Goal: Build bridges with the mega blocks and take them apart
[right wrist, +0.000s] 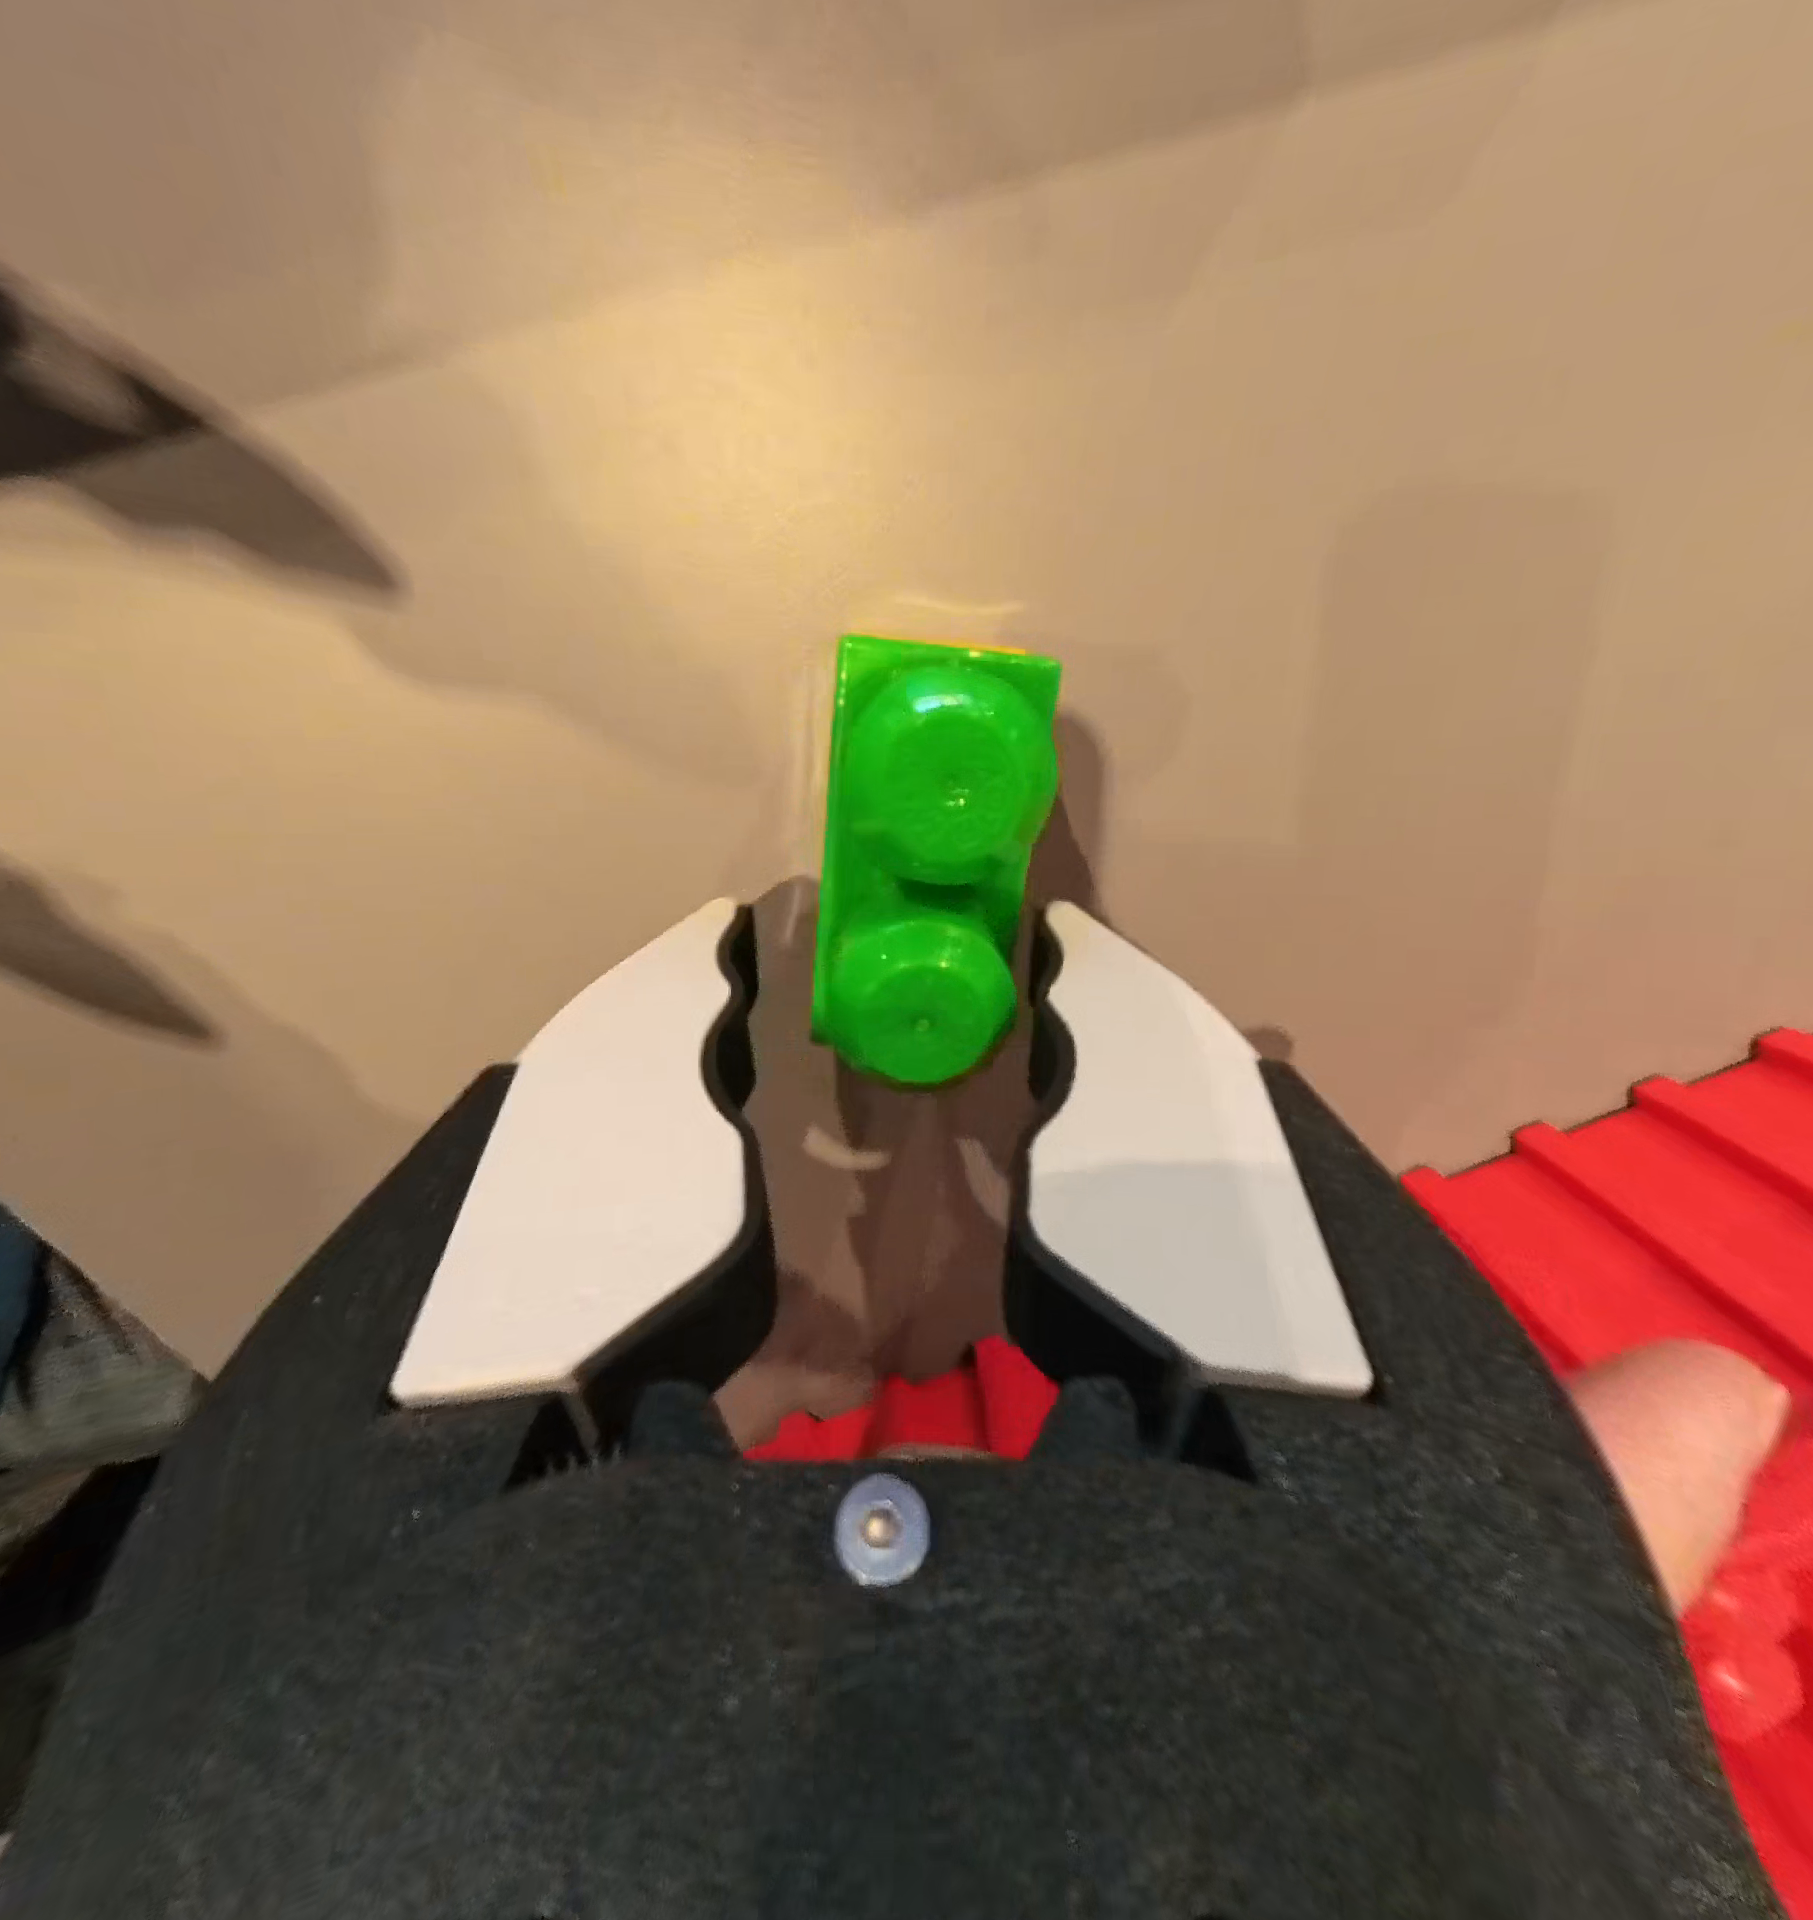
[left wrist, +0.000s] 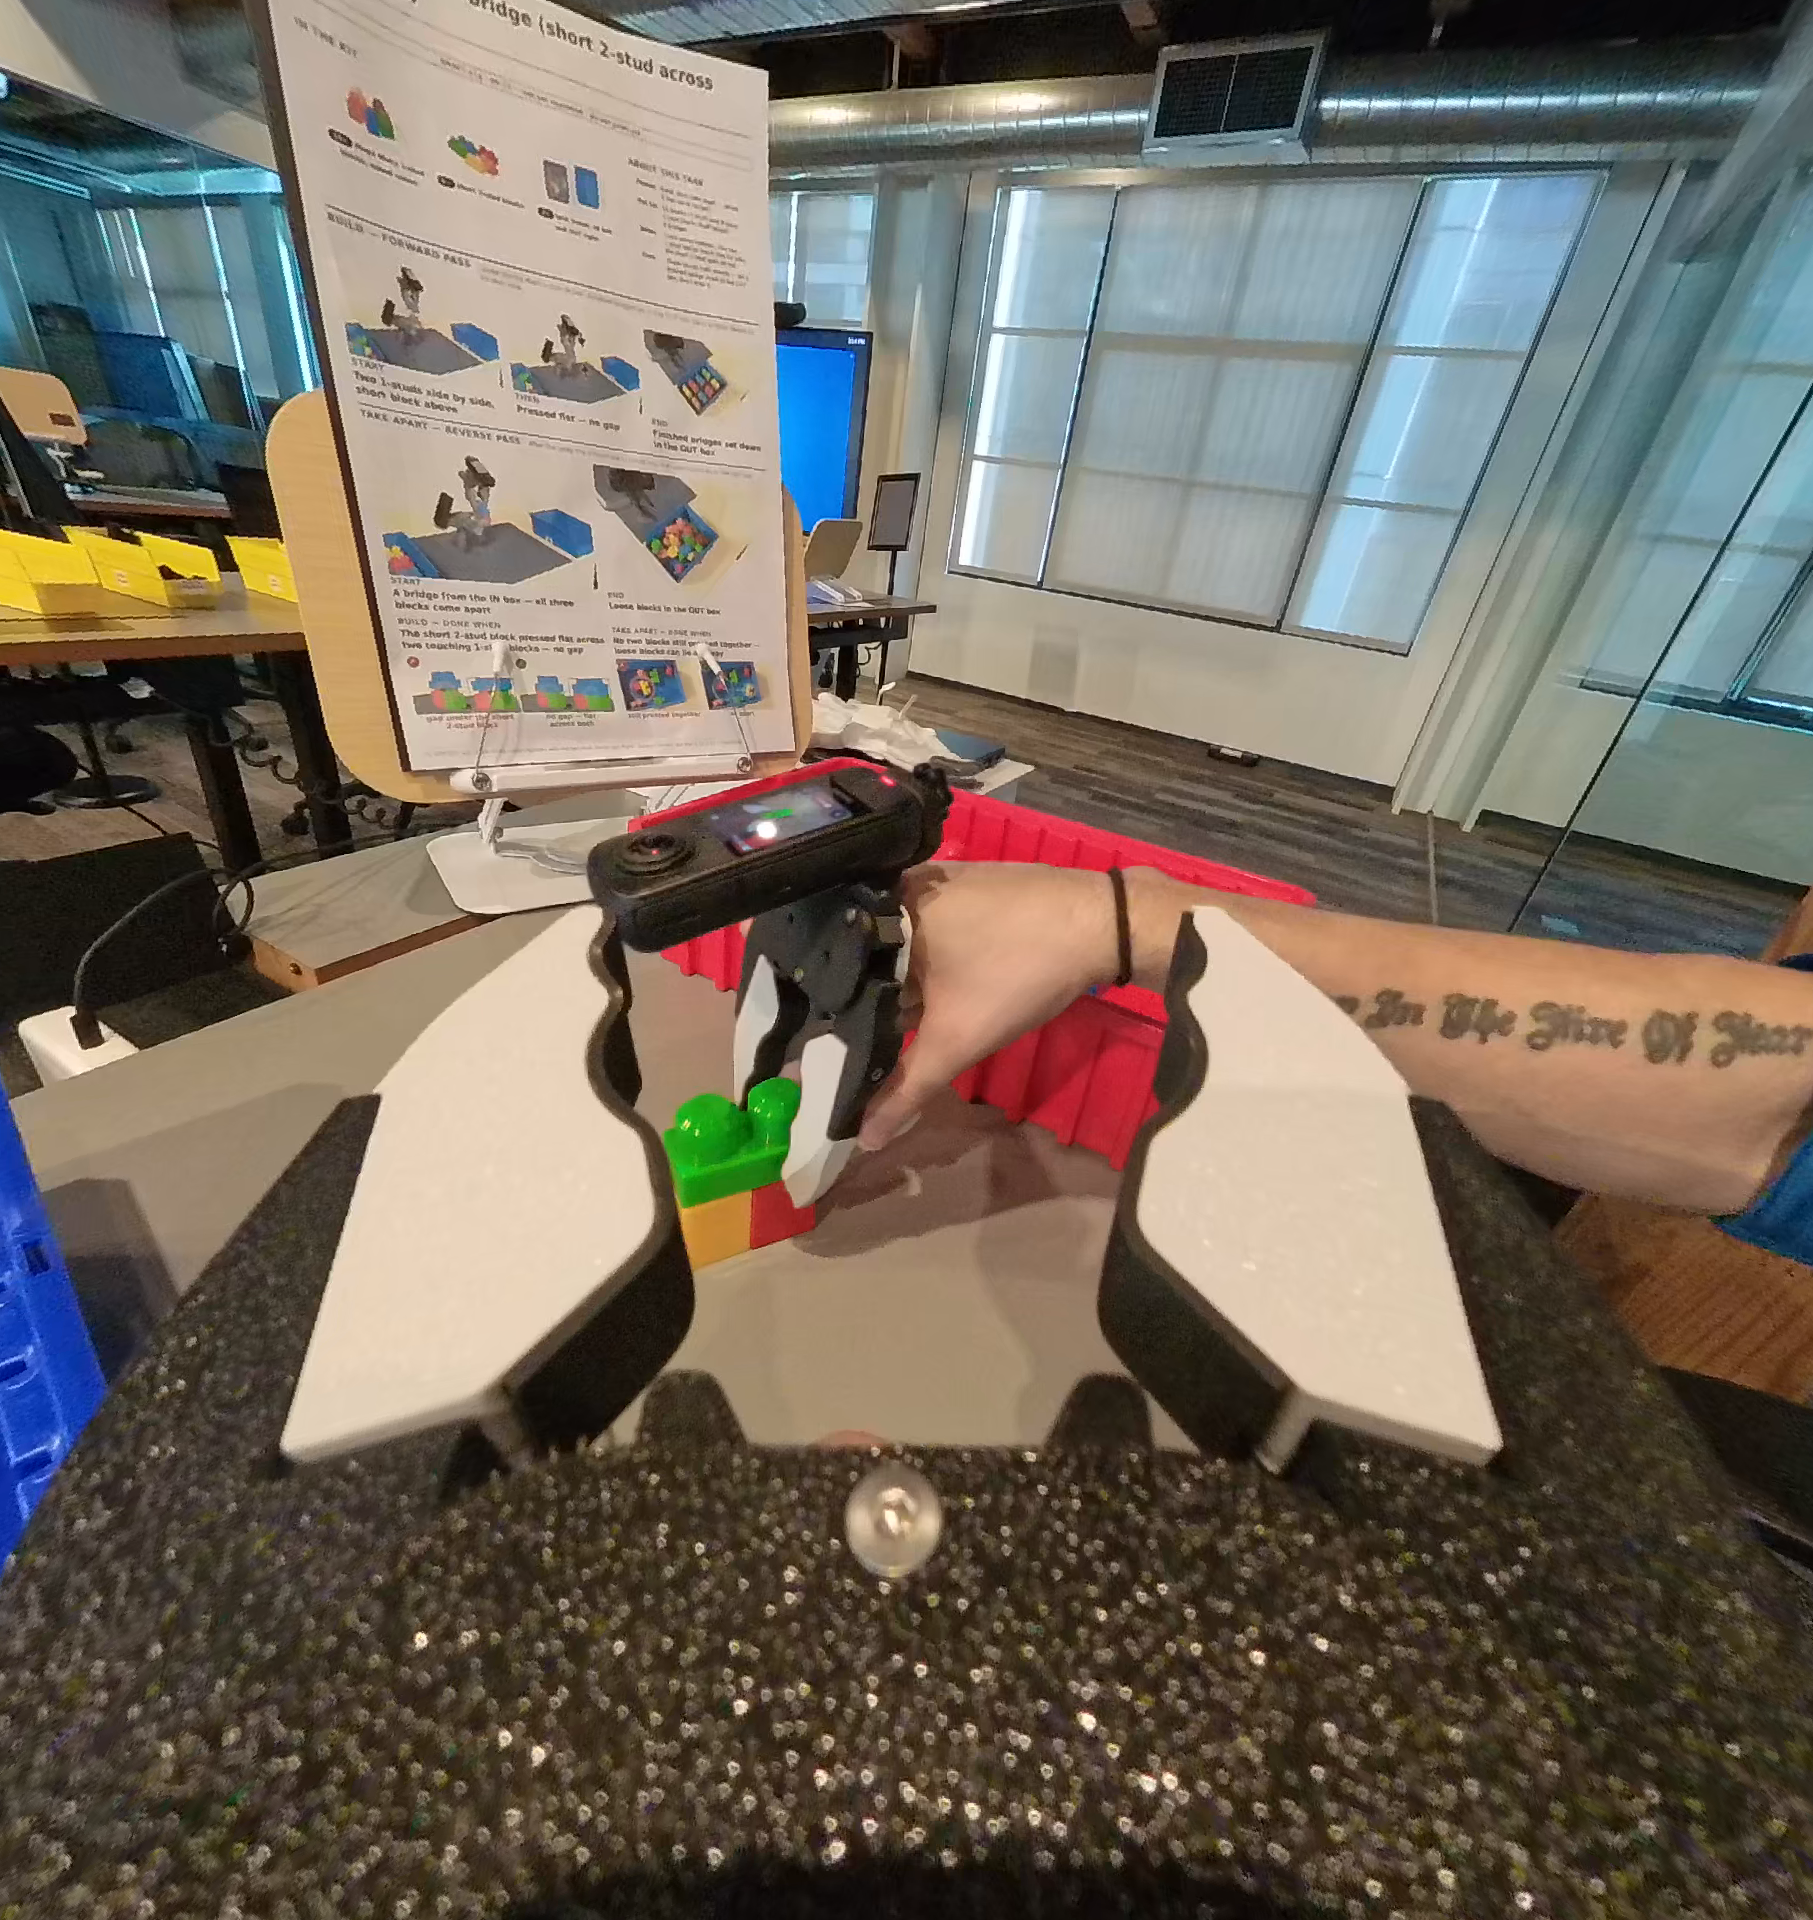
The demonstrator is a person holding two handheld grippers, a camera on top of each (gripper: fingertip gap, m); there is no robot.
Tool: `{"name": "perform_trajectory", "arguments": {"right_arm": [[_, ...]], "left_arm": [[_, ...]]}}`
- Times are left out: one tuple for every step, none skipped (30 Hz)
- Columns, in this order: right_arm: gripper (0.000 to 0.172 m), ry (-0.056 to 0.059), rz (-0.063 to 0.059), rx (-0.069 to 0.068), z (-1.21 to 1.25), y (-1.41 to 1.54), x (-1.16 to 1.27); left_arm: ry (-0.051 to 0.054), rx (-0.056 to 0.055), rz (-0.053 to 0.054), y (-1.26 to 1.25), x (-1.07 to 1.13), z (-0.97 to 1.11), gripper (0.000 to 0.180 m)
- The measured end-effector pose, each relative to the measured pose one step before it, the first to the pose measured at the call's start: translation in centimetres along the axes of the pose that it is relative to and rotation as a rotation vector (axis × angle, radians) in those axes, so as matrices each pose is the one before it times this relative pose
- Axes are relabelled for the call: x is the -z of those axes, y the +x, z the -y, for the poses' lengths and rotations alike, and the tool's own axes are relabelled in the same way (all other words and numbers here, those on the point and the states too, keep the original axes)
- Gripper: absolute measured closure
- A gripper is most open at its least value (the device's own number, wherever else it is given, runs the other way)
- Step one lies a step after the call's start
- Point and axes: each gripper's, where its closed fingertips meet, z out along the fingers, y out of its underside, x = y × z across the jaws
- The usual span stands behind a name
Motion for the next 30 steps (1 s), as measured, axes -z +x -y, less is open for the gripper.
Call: {"name": "perform_trajectory", "arguments": {"right_arm": [[0.112,-0.0058,-0.0165,0.0189,-0.066,0.148,0.218],[0.106,-0.0079,-0.0124,0.0304,-0.077,0.087,0.241],[0.101,-0.0005,-0.0201,0.0430,-0.012,0.170,0.284],[0.092,0.0017,-0.0146,0.0415,-0.003,0.130,0.276],[0.085,-0.0012,-0.0096,0.0363,-0.046,0.128,0.279],[0.081,-0.0027,-0.0101,0.0435,-0.092,0.176,0.320],[0.078,0.0006,-0.0189,0.0534,-0.090,0.322,0.370],[0.078,0.0079,-0.0125,0.0605,-0.017,0.255,0.406],[0.078,0.0140,0.0119,0.0677,0.059,-0.101,0.446],[0.078,0.0208,0.0173,0.0699,0.153,-0.187,0.454],[0.079,0.0163,-0.0045,0.0688,0.149,0.127,0.430],[0.079,0.0099,-0.0140,0.0623,0.085,0.282,0.331],[0.079,-0.0050,0.0066,0.0500,-0.055,0.128,0.216],[0.079,-0.0097,0.0052,0.0381,-0.030,0.224,0.137],[0.080,-0.0059,0.0072,0.0410,0.056,0.176,0.056],[0.081,-0.0120,0.0020,0.0427,0.041,0.230,-0.019],[0.081,-0.0121,-0.0010,0.0455,0.085,0.240,-0.097],[0.081,-0.0110,-0.0003,0.0425,0.094,0.220,-0.185],[0.081,-0.0140,0.0048,0.0364,0.043,0.181,-0.258],[0.081,-0.0073,0.0098,0.0309,0.123,0.106,-0.299],[0.081,-0.0033,0.0179,0.0261,0.165,-0.006,-0.339],[0.081,-0.0022,0.0146,0.0258,0.201,0.015,-0.349],[0.081,-0.0061,0.0125,0.0262,0.166,-0.003,-0.369],[0.080,-0.0077,0.0037,0.0257,0.172,0.098,-0.372],[0.081,-0.0021,0.0011,0.0267,0.239,0.118,-0.334],[0.081,-0.0005,0.0050,0.0224,0.244,0.071,-0.300],[0.081,-0.0018,0.0030,0.0219,0.208,0.101,-0.272],[0.078,-0.0035,-0.0017,0.0239,0.164,0.139,-0.254],[0.076,-0.0055,0.0075,0.0182,0.127,-0.008,-0.231],[0.076,-0.0057,0.0110,0.0153,0.109,-0.084,-0.238]], "left_arm": [[-0.0004,0.0003,-0.0001,-0.007,0.012,-0.003,0.083],[-0.0004,0.0002,0.0001,-0.011,0.003,-0.014,0.083],[-0.0005,0.0004,-0.0001,-0.006,0.013,-0.004,0.083],[-0.0008,0.0006,-0.0005,-0.009,0.005,-0.008,0.083],[-0.0008,0.0002,-0.0001,-0.017,0.014,-0.007,0.083],[-0.0008,-0.0004,0.0006,-0.020,0.034,0.003,0.083],[-0.0008,-0.0004,0.0011,-0.037,0.034,0.005,0.083],[-0.0004,0.0004,0.0006,-0.035,0.060,0.023,0.083],[0.0003,0.0009,-0.0001,-0.021,0.055,0.032,0.083],[0.0006,0.0008,-0.0005,-0.016,0.042,0.045,0.084],[0.0006,0.0004,-0.0006,-0.018,0.042,0.045,0.084],[0.0005,0.0006,-0.0011,0.003,0.022,0.051,0.084],[0.0005,0.0018,-0.0026,0.030,0.003,0.040,0.084],[0.0020,0.0032,-0.0046,0.086,0.004,0.057,0.084],[0.0029,0.0037,-0.0056,0.103,-0.023,0.068,0.084],[0.0020,0.0033,-0.0063,0.131,-0.035,0.051,0.084],[0.0005,0.0017,-0.0062,0.138,-0.045,0.028,0.084],[-0.0011,-0.0004,-0.0045,0.105,-0.061,-0.028,0.084],[-0.0036,-0.0012,-0.0021,0.046,-0.072,-0.079,0.084],[-0.0040,-0.0013,-0.0017,0.019,-0.069,-0.091,0.084],[-0.0033,0.0006,-0.0023,-0.012,-0.073,-0.095,0.084],[-0.0021,0.0036,-0.0034,-0.026,-0.062,-0.070,0.084],[-0.0001,0.0063,-0.0037,-0.068,-0.064,-0.064,0.084],[0.0008,0.0085,-0.0034,-0.106,-0.050,-0.051,0.084],[0.0009,0.0090,-0.0035,-0.147,-0.038,-0.070,0.084],[-0.0004,0.0091,-0.0022,-0.191,-0.044,-0.122,0.084],[-0.0013,0.0088,-0.0010,-0.223,-0.036,-0.150,0.084],[-0.0023,0.0084,0.0001,-0.255,-0.027,-0.177,0.084],[-0.0030,0.0094,0.0007,-0.272,-0.030,-0.212,0.084],[-0.0025,0.0113,0.0000,-0.251,-0.025,-0.201,0.085]]}}
